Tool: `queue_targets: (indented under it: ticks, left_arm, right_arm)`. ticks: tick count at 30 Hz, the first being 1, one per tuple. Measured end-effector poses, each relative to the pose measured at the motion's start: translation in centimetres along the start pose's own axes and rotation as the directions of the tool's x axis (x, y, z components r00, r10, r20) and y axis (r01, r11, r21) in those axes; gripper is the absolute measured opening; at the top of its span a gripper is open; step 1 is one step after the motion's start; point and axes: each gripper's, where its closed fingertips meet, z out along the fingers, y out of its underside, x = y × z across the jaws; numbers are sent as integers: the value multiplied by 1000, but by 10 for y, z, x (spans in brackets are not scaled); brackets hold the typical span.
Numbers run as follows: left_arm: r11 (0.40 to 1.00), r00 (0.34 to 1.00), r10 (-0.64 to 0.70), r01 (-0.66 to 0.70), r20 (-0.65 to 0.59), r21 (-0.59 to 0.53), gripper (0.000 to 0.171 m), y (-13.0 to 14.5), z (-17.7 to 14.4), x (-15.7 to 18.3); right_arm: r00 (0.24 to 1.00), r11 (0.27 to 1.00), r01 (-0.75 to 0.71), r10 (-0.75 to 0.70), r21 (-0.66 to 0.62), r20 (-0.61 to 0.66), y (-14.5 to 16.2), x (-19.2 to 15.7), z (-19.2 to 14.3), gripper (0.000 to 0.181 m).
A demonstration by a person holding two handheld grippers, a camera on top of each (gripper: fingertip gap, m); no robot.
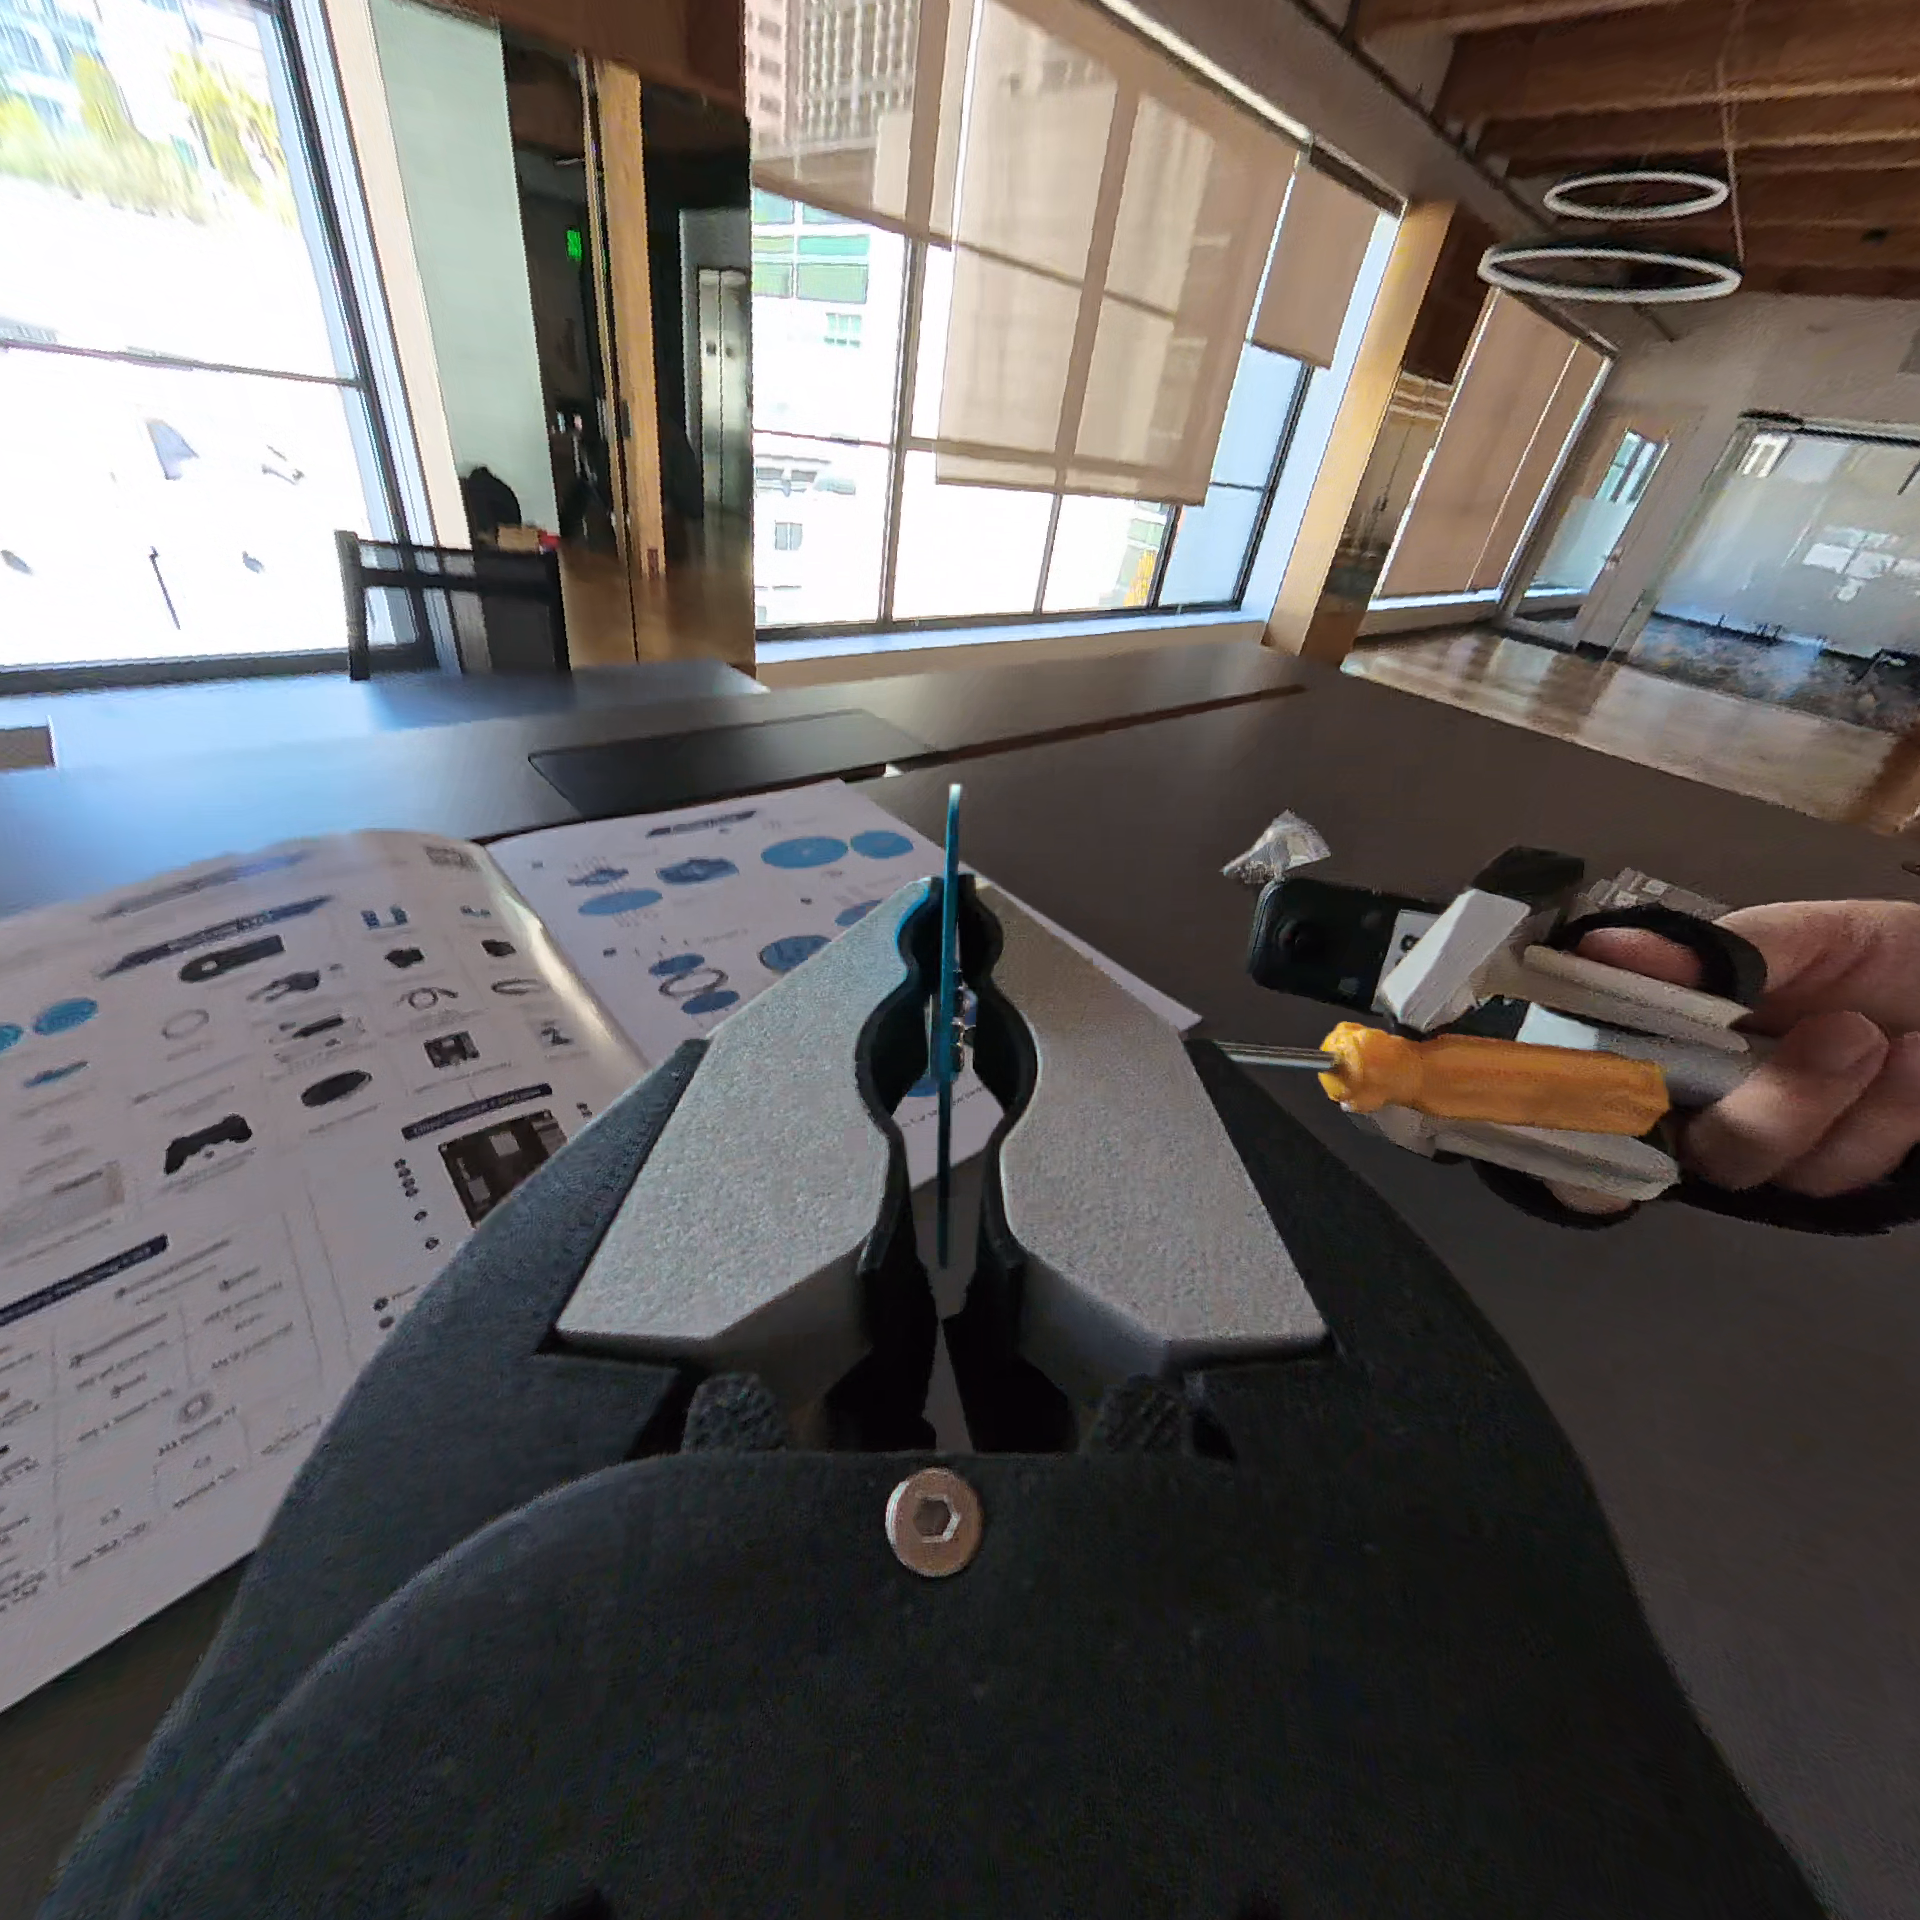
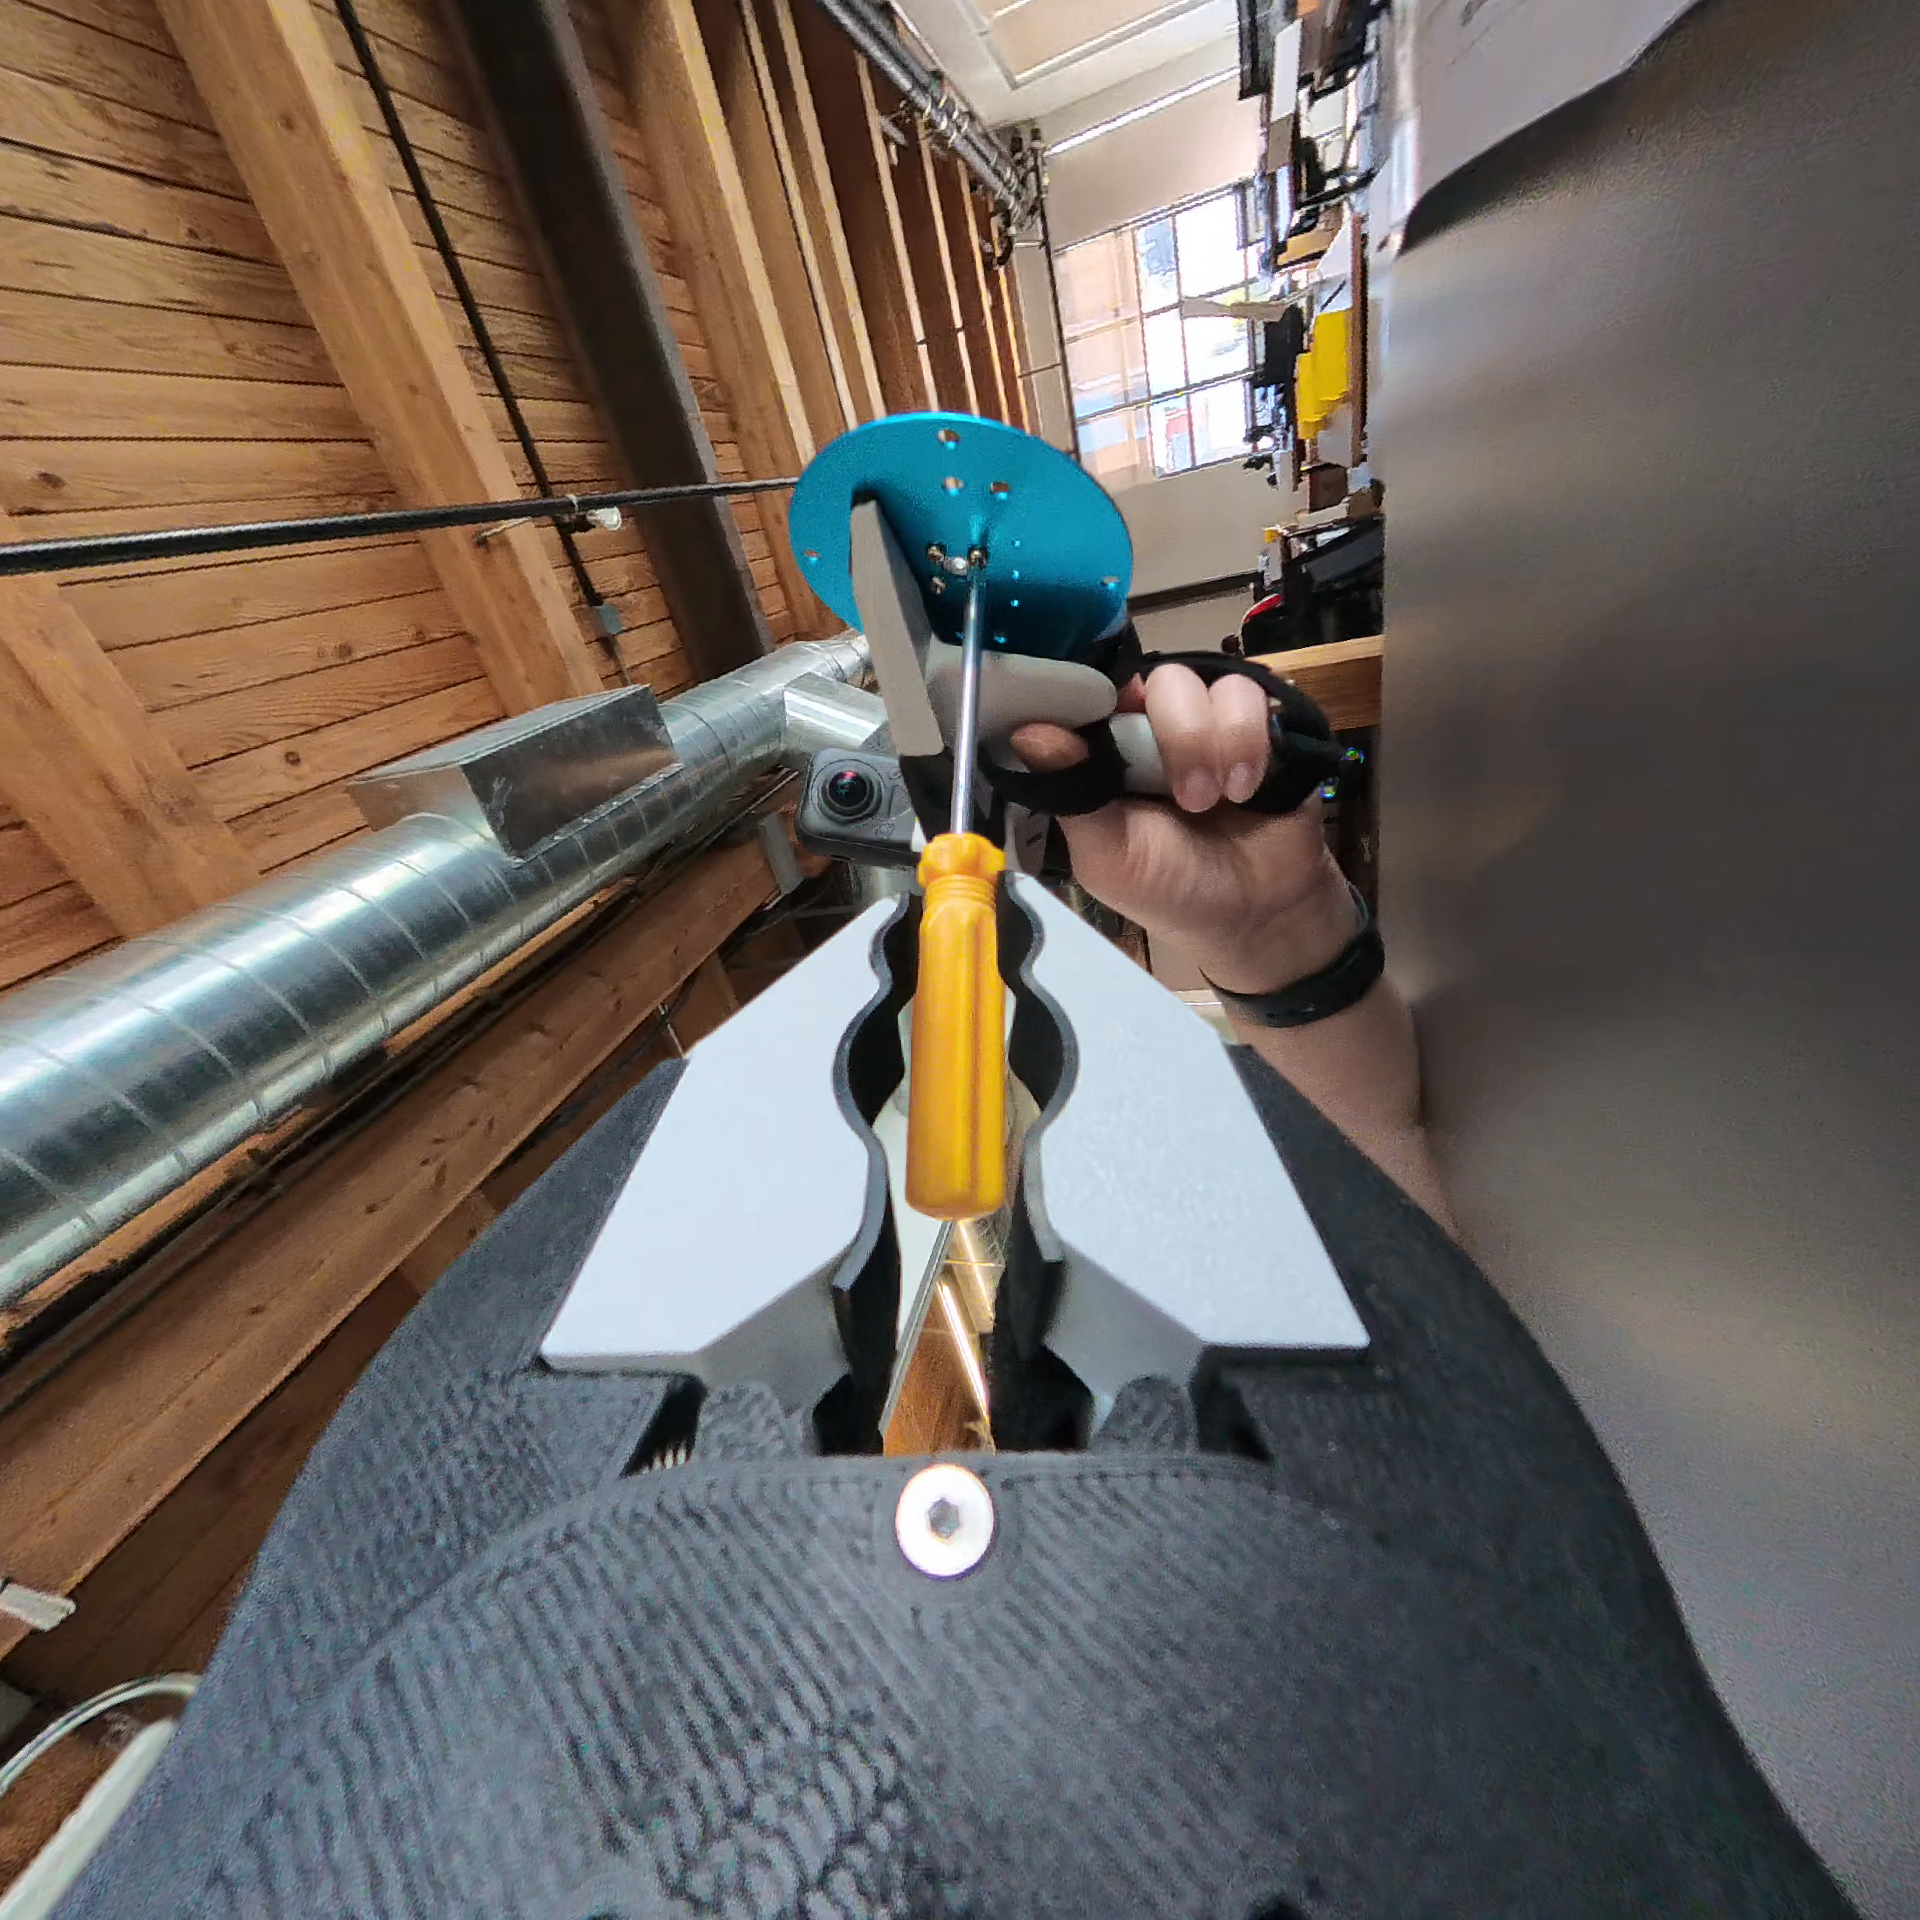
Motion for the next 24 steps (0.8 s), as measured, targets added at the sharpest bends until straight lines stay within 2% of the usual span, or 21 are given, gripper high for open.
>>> queue_targets:
  ticks: [3,5,13,15,16,17,18,19,20,21,22,23,24]
  left_arm:
    - [995,997,81,-81,7,65,0,-12,-6,5]
    - [993,996,92,-92,2,67,0,-13,-6,7]
    - [1000,999,-21,22,47,-8,0,2,0,-11]
    - [992,994,-94,98,64,-77,0,15,3,-20]
    - [983,987,-144,151,72,-109,0,23,5,-23]
    - [965,977,-198,209,83,-156,1,34,7,-26]
    - [942,964,-248,262,91,-208,0,45,9,-27]
    - [917,952,-289,306,101,-255,0,57,11,-27]
    - [894,941,-318,338,113,-296,0,67,12,-27]
    - [870,933,-338,359,120,-338,0,78,13,-27]
    - [853,927,-354,374,122,-364,0,85,15,-25]
    - [841,922,-367,385,122,-381,0,90,16,-23]
    - [829,918,-377,392,120,-398,0,94,17,-21]
  right_arm:
    - [999,1000,-4,4,-3,32,7,-4,3,13]
    - [999,1000,-16,17,-16,47,9,-4,2,13]
    - [985,982,156,-163,-107,-60,12,0,-6,13]
    - [938,941,305,-323,-148,-126,9,3,-10,13]
    - [876,891,415,-446,-184,-182,4,6,-14,13]
    - [763,803,552,-596,-226,-250,-4,10,-19,13]
    - [588,670,680,-741,-297,-326,-14,12,-25,12]
    - [376,504,774,-853,-384,-363,-21,11,-30,13]
    - [133,304,822,-925,-481,-357,-26,6,-33,13]
    - [-95,119,818,-937,-563,-337,-29,1,-36,13]
    - [-277,-21,779,-908,-627,-314,-32,-3,-38,13]
    - [-424,-135,718,-863,-682,-276,-32,-6,-39,13]
    - [-521,-215,660,-822,-719,-233,-31,-5,-39,12]
